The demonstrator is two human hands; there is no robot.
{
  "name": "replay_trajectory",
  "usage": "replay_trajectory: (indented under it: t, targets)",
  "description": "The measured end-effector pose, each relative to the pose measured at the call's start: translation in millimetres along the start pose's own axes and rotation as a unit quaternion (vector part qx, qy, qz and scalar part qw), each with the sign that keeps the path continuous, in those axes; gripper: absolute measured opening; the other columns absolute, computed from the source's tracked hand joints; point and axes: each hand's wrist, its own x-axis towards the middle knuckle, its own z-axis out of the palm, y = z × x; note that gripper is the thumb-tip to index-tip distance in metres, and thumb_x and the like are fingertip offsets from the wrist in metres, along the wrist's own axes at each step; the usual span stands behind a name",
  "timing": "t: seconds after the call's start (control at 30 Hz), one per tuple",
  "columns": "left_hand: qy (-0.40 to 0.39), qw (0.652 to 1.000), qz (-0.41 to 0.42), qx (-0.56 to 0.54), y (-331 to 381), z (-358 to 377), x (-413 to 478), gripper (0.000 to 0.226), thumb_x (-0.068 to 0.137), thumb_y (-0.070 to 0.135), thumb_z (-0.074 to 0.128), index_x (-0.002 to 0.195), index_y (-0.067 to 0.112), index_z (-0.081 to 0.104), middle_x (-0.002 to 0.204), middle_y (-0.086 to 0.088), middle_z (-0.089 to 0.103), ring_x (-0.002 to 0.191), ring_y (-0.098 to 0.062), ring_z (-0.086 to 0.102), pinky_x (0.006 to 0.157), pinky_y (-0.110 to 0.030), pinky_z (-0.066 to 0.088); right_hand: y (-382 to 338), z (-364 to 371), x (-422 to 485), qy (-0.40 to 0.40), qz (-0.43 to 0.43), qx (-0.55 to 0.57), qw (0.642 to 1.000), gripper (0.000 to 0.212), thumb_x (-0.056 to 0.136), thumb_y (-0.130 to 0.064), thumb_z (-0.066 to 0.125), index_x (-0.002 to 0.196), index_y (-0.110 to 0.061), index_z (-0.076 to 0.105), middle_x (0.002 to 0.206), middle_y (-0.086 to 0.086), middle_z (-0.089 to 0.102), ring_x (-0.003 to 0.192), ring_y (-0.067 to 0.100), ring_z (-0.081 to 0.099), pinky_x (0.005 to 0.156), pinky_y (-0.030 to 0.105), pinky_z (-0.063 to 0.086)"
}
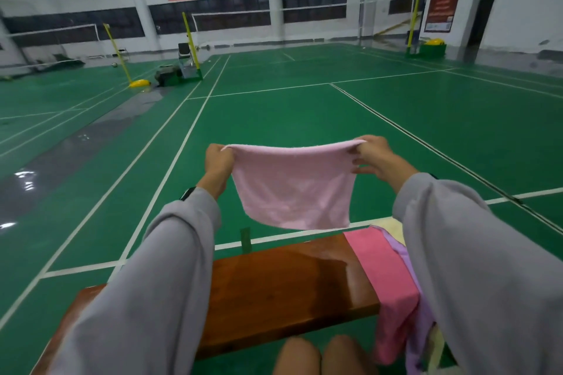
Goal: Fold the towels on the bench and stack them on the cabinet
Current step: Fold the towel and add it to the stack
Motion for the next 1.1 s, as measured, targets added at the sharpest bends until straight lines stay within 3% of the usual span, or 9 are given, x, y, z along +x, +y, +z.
replay_trajectory:
  t: [0.17, 0.33, 0.5, 0.6, 0.67, 0.73, 0.87, 1.0, 1.1]
  targets:
    - [-0.006, 0.999, 0.006, 0.034, -21, -22, -5, 0.013, 0.064, 0.007, 0.056, 0.065, 0.016, 0.048, 0.069, -0.005, 0.044, 0.072, -0.020, 0.042, 0.062, -0.040, 0.038, 8, 5, -15, -0.005, -0.001, -0.012, 1.000, 0.026, 0.092, 0.000, 0.050, 0.091, -0.015, 0.071, 0.090, 0.012, 0.069, 0.080, 0.028, 0.058, 0.053, 0.035, 0.058]
    - [-0.042, 0.983, 0.035, 0.176, -29, -44, -85, 0.020, 0.087, 0.004, 0.054, 0.069, 0.011, 0.054, 0.067, -0.005, 0.048, 0.063, -0.021, 0.039, 0.057, -0.031, 0.031, 46, -5, -59, -0.039, 0.027, -0.028, 0.998, 0.027, 0.094, 0.001, 0.047, 0.099, -0.015, 0.069, 0.094, 0.013, 0.066, 0.076, 0.028, 0.057, 0.060, 0.035, 0.055]
    - [-0.106, 0.970, 0.011, 0.217, -98, -50, -154, 0.007, 0.090, 0.008, 0.067, 0.086, 0.006, 0.071, 0.084, -0.011, 0.065, 0.076, -0.022, 0.054, 0.071, -0.032, 0.045, 113, -13, -103, -0.055, 0.100, -0.102, 0.988, 0.019, 0.094, 0.000, 0.059, 0.110, -0.010, 0.061, 0.107, 0.013, 0.059, 0.090, 0.030, 0.055, 0.074, 0.047, 0.058]
    - [-0.152, 0.958, -0.024, 0.242, -137, -49, -190, 0.009, 0.089, 0.010, 0.071, 0.088, 0.002, 0.076, 0.088, -0.014, 0.071, 0.079, -0.023, 0.060, 0.079, -0.036, 0.053, 153, -15, -129, -0.051, 0.137, -0.106, 0.984, 0.016, 0.091, 0.003, 0.063, 0.105, -0.006, 0.063, 0.101, 0.010, 0.062, 0.083, 0.025, 0.055, 0.067, 0.037, 0.055]
    - [-0.168, 0.957, -0.047, 0.231, -151, -49, -205, 0.011, 0.091, 0.006, 0.067, 0.083, 0.001, 0.072, 0.078, -0.014, 0.063, 0.070, -0.023, 0.054, 0.070, -0.036, 0.049, 173, -16, -145, -0.054, 0.137, -0.103, 0.984, 0.011, 0.089, 0.001, 0.063, 0.092, -0.009, 0.065, 0.100, 0.014, 0.069, 0.081, 0.025, 0.061, 0.062, 0.030, 0.050]
    - [-0.178, 0.958, -0.062, 0.216, -157, -46, -216, 0.013, 0.091, 0.001, 0.063, 0.079, 0.000, 0.069, 0.070, -0.011, 0.056, 0.065, -0.022, 0.049, 0.065, -0.035, 0.044, 190, -19, -152, -0.058, 0.128, -0.128, 0.982, 0.009, 0.085, -0.001, 0.063, 0.087, -0.009, 0.065, 0.101, 0.018, 0.073, 0.089, 0.029, 0.067, 0.072, 0.035, 0.055]
    - [-0.175, 0.958, -0.052, 0.223, -156, -36, -226, 0.020, 0.092, 0.004, 0.063, 0.073, 0.009, 0.069, 0.070, -0.007, 0.061, 0.068, -0.021, 0.055, 0.070, -0.036, 0.051, 208, -26, -158, -0.050, 0.113, -0.177, 0.976, 0.008, 0.085, -0.001, 0.062, 0.091, -0.003, 0.067, 0.098, 0.016, 0.073, 0.096, 0.034, 0.068, 0.089, 0.045, 0.059]
    - [-0.129, 0.957, -0.018, 0.258, -149, -25, -214, 0.017, 0.094, 0.011, 0.062, 0.085, 0.001, 0.072, 0.078, -0.010, 0.064, 0.074, -0.024, 0.056, 0.068, -0.031, 0.049, 200, -25, -153, -0.005, 0.092, -0.197, 0.976, 0.020, 0.090, -0.003, 0.061, 0.100, -0.015, 0.049, 0.100, 0.020, 0.070, 0.098, 0.038, 0.069, 0.087, 0.048, 0.060]
    - [-0.081, 0.964, -0.005, 0.254, -147, -19, -197, 0.016, 0.095, 0.013, 0.060, 0.083, 0.006, 0.068, 0.079, -0.007, 0.065, 0.078, -0.027, 0.060, 0.068, -0.031, 0.051, 197, -25, -133, 0.030, 0.079, -0.212, 0.974, 0.012, 0.089, -0.007, 0.058, 0.100, -0.009, 0.058, 0.098, 0.019, 0.070, 0.090, 0.037, 0.070, 0.078, 0.048, 0.063]
